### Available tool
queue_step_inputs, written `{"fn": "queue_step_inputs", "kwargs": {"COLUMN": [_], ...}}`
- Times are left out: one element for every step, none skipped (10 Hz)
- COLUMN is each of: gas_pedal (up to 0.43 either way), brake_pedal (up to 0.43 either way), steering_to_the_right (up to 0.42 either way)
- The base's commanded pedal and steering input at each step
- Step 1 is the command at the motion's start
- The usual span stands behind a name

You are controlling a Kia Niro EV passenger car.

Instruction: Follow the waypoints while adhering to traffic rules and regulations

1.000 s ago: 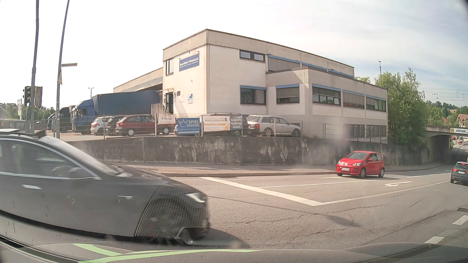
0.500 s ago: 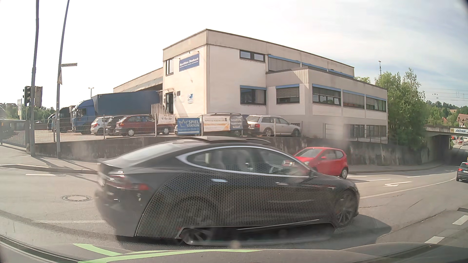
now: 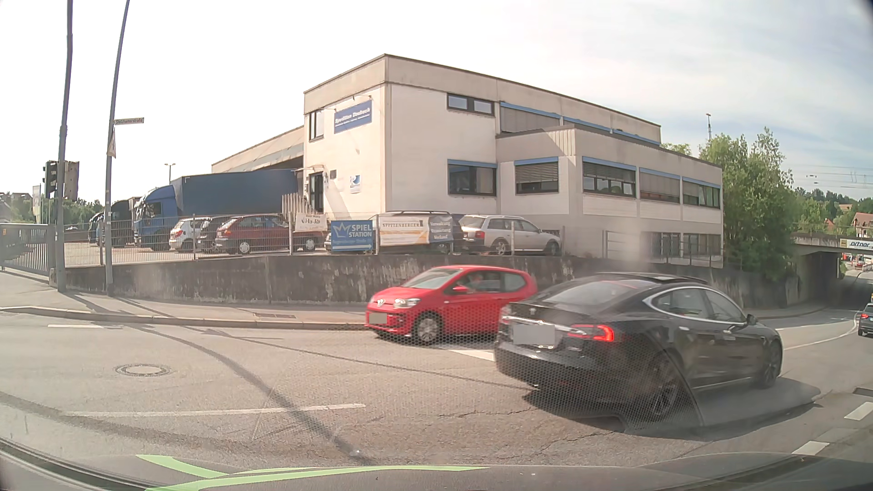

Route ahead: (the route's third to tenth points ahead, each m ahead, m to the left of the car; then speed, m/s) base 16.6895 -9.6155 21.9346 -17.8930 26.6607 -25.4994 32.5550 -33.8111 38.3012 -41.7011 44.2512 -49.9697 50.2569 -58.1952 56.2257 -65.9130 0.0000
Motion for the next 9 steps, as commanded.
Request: {"fn": "queue_step_inputs", "kwargs": {"gas_pedal": [0.000, 0.000, 0.000, 0.000, 0.000, 0.000, 0.000, 0.000, 0.000], "brake_pedal": [0.341, 0.341, 0.341, 0.341, 0.341, 0.341, 0.341, 0.341, 0.341], "steering_to_the_right": [0.416, 0.416, 0.416, 0.416, 0.416, 0.416, 0.416, 0.416, 0.416]}}
